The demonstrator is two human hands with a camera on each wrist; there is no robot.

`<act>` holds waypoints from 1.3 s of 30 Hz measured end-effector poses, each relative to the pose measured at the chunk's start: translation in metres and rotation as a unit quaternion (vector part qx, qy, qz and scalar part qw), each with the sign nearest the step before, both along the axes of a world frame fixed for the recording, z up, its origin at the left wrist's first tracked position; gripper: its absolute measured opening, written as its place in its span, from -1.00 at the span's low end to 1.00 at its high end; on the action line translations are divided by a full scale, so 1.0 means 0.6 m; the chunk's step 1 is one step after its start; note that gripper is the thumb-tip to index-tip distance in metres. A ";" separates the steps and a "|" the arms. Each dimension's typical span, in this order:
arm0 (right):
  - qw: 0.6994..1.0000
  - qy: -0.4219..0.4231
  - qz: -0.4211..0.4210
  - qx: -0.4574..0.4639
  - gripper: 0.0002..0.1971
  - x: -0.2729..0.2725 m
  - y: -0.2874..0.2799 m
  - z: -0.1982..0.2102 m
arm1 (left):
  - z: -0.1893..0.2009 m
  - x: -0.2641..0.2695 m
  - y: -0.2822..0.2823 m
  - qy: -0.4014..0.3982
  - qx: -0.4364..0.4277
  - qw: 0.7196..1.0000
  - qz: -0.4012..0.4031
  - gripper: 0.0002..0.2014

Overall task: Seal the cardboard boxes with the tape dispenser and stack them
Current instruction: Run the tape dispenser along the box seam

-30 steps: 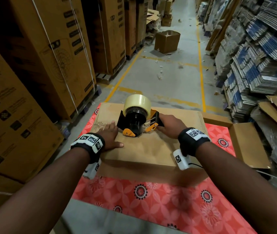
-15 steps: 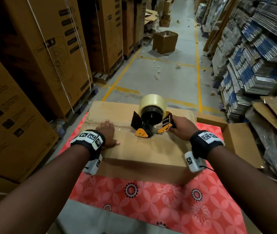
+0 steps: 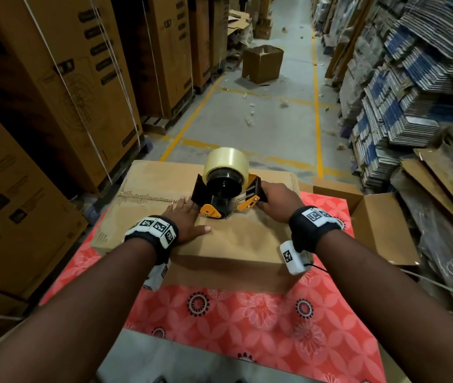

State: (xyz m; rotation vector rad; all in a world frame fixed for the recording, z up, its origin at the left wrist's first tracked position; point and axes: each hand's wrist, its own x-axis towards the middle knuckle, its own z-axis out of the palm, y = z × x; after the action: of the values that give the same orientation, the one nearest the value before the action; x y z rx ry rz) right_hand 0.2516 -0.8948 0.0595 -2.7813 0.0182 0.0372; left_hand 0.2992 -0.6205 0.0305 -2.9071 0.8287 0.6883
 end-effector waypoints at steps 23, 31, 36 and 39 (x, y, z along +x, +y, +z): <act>0.999 0.005 -0.043 0.014 -0.77 -0.093 -0.194 -0.004 | -0.001 -0.068 -0.187 -0.014 -0.007 0.999 -0.032 -0.13; 0.997 -0.005 -0.037 0.065 -0.80 -0.106 -0.209 -0.009 | -0.014 -0.065 -0.204 0.005 -0.025 0.999 -0.044 -0.05; 0.995 -0.007 -0.071 0.076 -0.78 -0.135 -0.272 -0.005 | -0.003 -0.068 -0.210 0.009 -0.010 0.999 -0.037 -0.04; 0.993 -0.002 -0.082 0.086 -0.77 -0.151 -0.288 -0.004 | 0.000 -0.072 -0.220 0.015 -0.002 1.000 -0.024 -0.03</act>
State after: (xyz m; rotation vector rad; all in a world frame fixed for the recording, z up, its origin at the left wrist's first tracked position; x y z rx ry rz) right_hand 0.1610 -1.0679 0.0569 -2.5987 0.2310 -0.0069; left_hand 0.2563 -0.7523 0.0306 -2.8762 0.9008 0.7272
